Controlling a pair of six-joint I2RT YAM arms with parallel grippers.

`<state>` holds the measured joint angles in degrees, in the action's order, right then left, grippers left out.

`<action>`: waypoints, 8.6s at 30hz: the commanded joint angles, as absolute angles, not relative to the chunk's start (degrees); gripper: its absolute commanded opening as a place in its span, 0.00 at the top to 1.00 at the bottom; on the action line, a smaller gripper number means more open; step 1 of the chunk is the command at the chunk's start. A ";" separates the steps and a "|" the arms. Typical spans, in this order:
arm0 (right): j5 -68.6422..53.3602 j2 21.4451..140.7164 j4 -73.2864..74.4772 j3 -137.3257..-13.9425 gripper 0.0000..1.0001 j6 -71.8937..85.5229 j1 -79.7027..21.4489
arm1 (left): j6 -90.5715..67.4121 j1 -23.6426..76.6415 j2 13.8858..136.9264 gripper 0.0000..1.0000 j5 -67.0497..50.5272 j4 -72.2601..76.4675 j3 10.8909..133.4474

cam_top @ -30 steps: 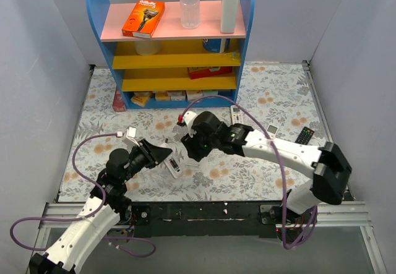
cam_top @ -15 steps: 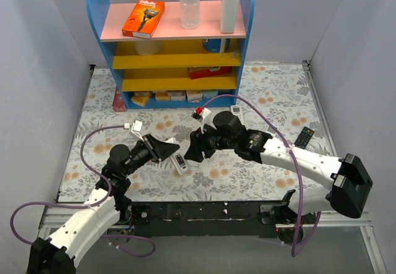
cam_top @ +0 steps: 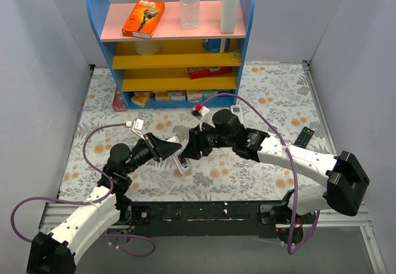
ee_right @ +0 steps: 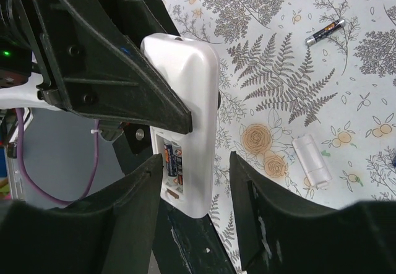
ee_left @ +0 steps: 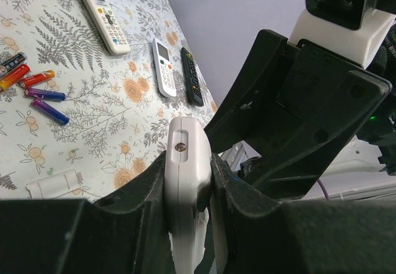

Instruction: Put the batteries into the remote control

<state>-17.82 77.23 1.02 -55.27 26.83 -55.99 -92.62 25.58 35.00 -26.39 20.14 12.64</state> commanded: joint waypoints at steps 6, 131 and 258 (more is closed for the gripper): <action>-20.21 78.84 -2.02 -57.04 0.56 27.25 -55.28 | -93.60 25.31 35.95 1.00 -27.69 24.78 12.75; 10.10 102.48 23.47 -66.71 0.99 13.18 -60.12 | -107.58 25.31 38.59 0.46 4.48 -2.35 5.45; -49.74 87.10 38.41 -80.95 0.40 17.05 -39.02 | -13.18 48.16 50.27 1.00 -21.62 -11.78 45.18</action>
<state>-47.09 86.26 40.36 -80.84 16.40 -39.11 -14.26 47.66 51.81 -21.02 -11.79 43.24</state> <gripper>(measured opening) 0.608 0.032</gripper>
